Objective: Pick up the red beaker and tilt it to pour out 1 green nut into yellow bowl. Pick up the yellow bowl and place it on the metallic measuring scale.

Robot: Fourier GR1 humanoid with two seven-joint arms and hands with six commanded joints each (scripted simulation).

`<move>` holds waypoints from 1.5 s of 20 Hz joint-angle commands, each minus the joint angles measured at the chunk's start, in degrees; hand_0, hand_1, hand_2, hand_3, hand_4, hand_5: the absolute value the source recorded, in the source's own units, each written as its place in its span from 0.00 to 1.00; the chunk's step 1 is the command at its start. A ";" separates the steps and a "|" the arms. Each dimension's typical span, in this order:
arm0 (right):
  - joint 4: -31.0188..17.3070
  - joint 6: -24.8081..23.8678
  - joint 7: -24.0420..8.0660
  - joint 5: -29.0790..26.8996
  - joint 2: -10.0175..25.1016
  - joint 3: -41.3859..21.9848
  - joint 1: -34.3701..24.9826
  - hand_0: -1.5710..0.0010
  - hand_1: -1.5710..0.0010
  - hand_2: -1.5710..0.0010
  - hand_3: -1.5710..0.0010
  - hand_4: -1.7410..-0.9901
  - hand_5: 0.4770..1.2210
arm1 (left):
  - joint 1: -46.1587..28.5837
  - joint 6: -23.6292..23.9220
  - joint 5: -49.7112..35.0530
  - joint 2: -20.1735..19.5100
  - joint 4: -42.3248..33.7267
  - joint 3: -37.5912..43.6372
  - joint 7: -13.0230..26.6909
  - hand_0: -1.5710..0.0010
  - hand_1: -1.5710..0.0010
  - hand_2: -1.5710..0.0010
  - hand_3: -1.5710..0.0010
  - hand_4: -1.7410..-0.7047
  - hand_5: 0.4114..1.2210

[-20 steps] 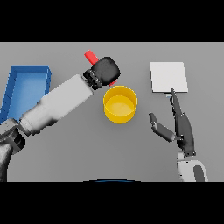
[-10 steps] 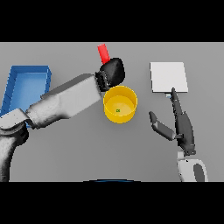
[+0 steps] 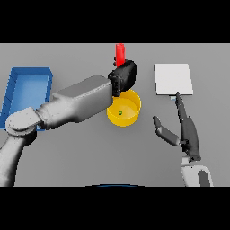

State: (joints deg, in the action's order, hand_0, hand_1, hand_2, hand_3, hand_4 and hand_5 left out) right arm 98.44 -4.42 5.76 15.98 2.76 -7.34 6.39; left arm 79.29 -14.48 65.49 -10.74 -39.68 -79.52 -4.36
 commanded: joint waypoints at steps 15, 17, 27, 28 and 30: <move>-1.38 -0.40 1.21 0.26 0.06 0.08 -1.31 1.00 1.00 1.00 1.00 0.79 0.22 | 19.96 6.26 -23.31 -10.18 23.37 20.45 1.73 0.00 0.00 0.00 0.07 0.01 1.00; -1.47 -0.99 1.51 1.80 0.18 -0.56 -1.90 1.00 1.00 1.00 1.00 0.80 0.21 | 19.79 7.09 -32.20 -12.47 26.99 28.01 4.34 0.00 0.00 0.00 0.10 0.00 1.00; -2.70 3.71 3.08 -4.57 0.28 0.32 -3.05 1.00 1.00 1.00 1.00 0.80 0.24 | 4.72 19.46 -60.19 -23.90 35.15 45.31 12.65 0.00 0.00 0.00 0.02 0.00 1.00; -2.82 4.11 3.11 -5.15 0.65 0.67 -3.48 1.00 1.00 1.00 1.00 0.79 0.25 | 2.99 20.68 -62.64 -24.32 35.55 46.89 15.36 0.00 0.00 0.00 0.02 0.00 1.00; -2.83 3.87 3.36 -4.31 0.35 -0.01 -2.74 1.00 1.00 1.00 1.00 0.77 0.26 | -0.61 23.15 -66.86 -25.27 33.98 49.28 17.36 0.00 0.00 0.00 0.01 0.00 1.00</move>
State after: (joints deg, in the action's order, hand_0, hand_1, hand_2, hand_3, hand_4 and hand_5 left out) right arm 95.61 -0.51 9.30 11.67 3.08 -7.37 3.67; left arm 78.59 8.63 -1.52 -36.05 -5.67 -30.25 12.91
